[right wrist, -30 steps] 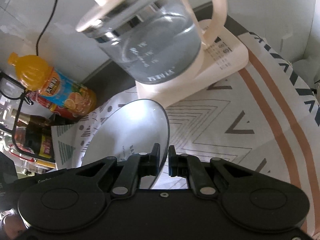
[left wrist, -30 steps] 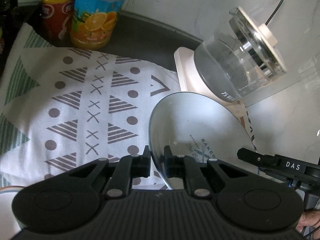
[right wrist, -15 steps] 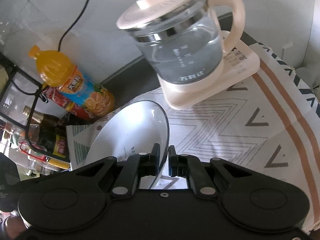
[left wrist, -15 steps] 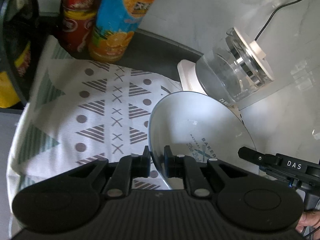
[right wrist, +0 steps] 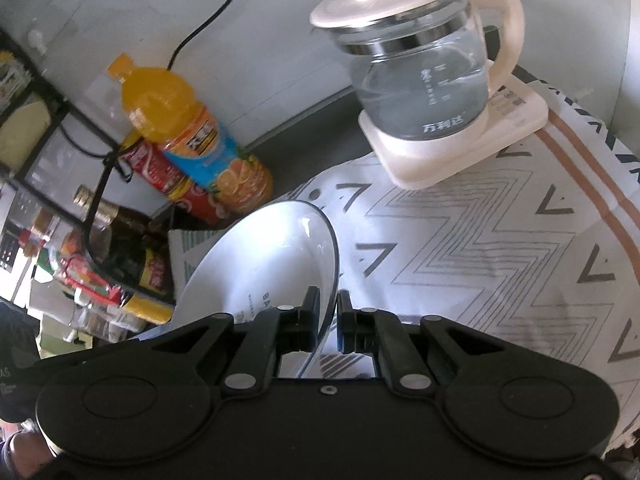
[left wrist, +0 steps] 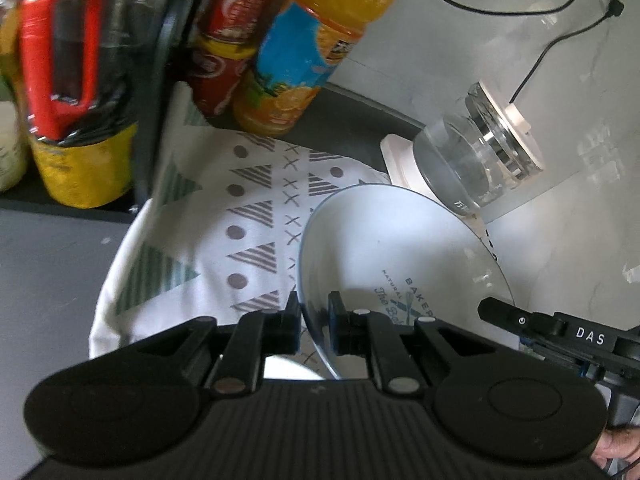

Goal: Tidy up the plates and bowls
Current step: 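Lift the 'BAKERY' plate with both grippers and carry it over the plate stack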

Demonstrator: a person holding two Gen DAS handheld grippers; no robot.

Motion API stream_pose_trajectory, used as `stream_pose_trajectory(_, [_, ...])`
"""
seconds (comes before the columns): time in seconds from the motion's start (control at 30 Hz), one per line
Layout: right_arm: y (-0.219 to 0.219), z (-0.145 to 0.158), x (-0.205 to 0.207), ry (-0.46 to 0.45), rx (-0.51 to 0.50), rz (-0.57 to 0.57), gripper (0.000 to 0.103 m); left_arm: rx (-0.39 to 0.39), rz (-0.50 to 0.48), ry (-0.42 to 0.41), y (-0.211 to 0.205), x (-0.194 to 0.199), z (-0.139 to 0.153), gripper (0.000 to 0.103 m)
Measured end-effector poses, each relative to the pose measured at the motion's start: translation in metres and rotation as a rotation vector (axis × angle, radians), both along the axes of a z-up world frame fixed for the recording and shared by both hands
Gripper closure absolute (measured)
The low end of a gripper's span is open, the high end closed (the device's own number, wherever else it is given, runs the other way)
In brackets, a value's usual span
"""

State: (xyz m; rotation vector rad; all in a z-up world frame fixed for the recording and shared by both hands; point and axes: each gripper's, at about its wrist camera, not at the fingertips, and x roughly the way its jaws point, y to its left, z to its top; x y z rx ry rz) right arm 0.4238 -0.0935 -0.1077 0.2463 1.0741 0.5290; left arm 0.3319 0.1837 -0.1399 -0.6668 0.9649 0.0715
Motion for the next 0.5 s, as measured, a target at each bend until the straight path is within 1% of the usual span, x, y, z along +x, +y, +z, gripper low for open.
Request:
stream_pose_trajectory(0.37, [0.017,0.013,-0.042,-0.033,-0.006,0.083,0.095,0.002,0.09,-0.023,0.011,-0.06,0.012,0.092])
stream_pose_trajectory(0.47, [0.016,0.017,-0.057,-0.035,0.0,0.101,0.094,-0.007,0.117,-0.001,0.009,-0.079,0.015,0.092])
stream_pose_trajectory(0.5, [0.015,0.018,-0.063,-0.031,-0.002,0.106,0.094,0.001,0.114,-0.003,0.007,-0.085,0.016,0.092])
